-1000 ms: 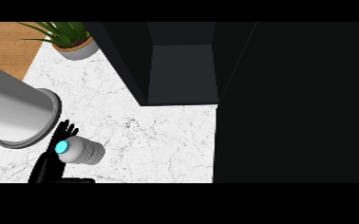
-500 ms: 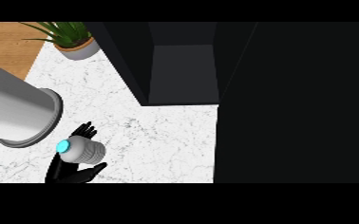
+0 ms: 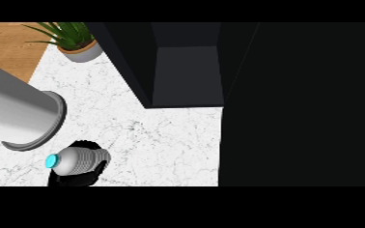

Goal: Pick up the bottled water, place it into the cabinet and close the cabinet

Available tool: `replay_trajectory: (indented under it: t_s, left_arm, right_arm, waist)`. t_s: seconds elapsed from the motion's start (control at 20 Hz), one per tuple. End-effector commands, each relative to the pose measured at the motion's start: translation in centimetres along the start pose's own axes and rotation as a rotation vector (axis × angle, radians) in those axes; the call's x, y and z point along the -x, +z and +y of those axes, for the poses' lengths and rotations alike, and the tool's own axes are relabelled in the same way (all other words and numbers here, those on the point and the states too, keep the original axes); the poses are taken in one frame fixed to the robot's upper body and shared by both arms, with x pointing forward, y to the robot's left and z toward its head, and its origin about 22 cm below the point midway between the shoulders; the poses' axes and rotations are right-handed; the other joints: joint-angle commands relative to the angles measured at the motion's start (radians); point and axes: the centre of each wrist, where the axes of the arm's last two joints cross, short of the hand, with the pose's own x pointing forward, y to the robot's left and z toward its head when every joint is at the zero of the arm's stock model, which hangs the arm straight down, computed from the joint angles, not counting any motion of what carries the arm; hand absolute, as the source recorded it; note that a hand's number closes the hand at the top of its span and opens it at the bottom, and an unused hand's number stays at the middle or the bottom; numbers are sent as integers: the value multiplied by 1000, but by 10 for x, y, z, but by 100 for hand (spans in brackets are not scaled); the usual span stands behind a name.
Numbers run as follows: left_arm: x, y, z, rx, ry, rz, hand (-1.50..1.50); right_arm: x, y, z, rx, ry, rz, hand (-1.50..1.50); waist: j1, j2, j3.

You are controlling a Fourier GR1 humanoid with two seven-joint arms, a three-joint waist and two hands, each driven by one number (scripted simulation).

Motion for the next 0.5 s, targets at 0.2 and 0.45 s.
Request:
replay_trajectory:
  t_s: [0.2,0.45]
  left_arm:
    - [20,-21,-54,6,88,-87,150]
    - [27,-23,-78,-11,72,-145,150]
  right_arm:
    - [-14,-1,0,3,-20,-36,-150]
    - [-15,-2,1,13,-18,-48,-150]
  waist:
    - [-1,7,-19]
    - [3,7,-18]
